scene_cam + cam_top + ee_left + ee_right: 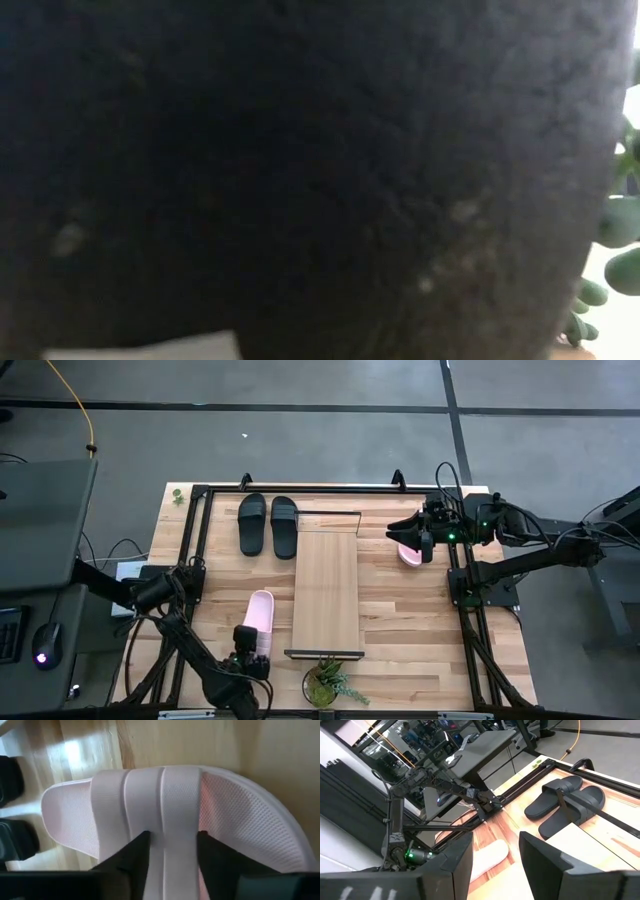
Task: Pick and place slides into the shelf
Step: Put the bottom pink slides on the shelf
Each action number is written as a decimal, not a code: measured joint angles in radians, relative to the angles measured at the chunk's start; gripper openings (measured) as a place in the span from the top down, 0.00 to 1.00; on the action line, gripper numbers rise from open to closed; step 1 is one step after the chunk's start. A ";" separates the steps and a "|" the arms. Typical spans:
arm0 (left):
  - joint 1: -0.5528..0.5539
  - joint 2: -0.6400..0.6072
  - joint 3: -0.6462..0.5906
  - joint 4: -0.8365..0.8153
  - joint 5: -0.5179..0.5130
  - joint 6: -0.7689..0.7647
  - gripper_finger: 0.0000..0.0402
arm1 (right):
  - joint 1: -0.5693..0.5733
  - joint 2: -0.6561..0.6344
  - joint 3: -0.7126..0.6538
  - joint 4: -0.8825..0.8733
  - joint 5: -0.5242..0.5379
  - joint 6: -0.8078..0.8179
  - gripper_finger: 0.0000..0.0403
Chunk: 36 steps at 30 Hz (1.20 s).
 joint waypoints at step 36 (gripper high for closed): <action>-0.057 -0.044 0.118 -0.329 0.077 -0.050 0.99 | -0.105 0.014 0.000 -0.038 -0.052 0.158 0.62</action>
